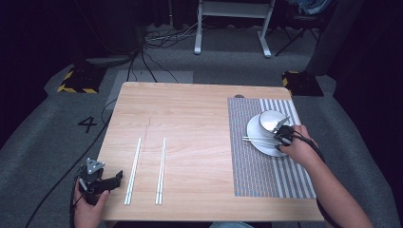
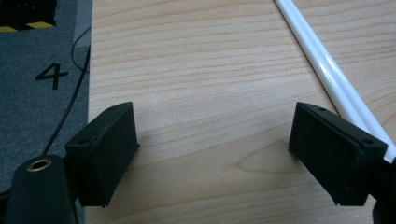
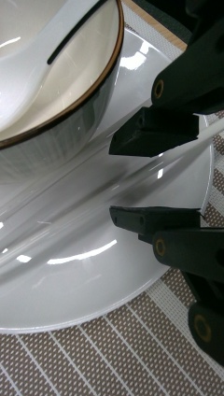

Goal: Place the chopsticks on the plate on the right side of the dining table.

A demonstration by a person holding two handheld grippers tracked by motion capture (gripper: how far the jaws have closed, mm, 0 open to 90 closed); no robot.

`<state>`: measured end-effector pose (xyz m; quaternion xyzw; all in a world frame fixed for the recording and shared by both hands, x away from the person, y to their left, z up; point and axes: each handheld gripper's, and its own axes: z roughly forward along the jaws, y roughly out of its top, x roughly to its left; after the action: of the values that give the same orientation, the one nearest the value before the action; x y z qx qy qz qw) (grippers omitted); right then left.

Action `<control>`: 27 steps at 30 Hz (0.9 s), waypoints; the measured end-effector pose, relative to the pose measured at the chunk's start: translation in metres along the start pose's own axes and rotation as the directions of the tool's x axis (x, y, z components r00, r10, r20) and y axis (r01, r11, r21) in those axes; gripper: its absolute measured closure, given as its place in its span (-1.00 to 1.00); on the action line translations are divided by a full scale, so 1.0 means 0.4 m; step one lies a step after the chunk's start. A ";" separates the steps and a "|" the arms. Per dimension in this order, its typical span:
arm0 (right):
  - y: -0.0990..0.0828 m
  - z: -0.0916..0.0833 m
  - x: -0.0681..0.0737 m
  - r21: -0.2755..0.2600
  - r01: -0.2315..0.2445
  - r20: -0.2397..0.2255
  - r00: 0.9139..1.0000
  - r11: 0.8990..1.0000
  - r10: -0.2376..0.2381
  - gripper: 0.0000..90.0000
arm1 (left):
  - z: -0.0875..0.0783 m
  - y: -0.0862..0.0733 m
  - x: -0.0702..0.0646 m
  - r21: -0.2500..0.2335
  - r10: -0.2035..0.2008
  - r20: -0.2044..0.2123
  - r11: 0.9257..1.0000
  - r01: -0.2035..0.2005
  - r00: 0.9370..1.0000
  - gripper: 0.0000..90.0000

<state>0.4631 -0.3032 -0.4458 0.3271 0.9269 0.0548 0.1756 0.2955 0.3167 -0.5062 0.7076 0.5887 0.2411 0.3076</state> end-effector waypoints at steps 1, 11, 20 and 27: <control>-0.001 0.001 -0.002 0.000 0.003 0.006 1.000 1.000 -0.003 0.42 | 0.000 0.000 0.000 0.000 0.000 0.000 1.000 0.000 1.000 -0.66; -0.017 0.001 -0.014 0.011 -0.027 0.050 0.998 1.000 0.026 0.29 | 0.000 0.000 0.000 0.000 0.000 0.000 1.000 0.000 1.000 -0.66; -0.030 -0.005 -0.029 0.012 -0.070 0.102 0.992 0.997 0.069 0.22 | 0.000 0.000 0.000 0.000 0.001 0.000 1.000 -0.001 1.000 -0.66; -0.038 -0.005 -0.038 0.014 -0.080 0.136 0.988 0.997 0.077 0.18 | 0.000 0.000 0.000 0.000 0.001 0.000 1.000 -0.001 1.000 -0.66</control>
<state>0.4643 -0.3247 -0.4428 0.3680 0.8998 0.0303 0.2324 0.2955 0.3168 -0.5062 0.7078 0.5885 0.2411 0.3075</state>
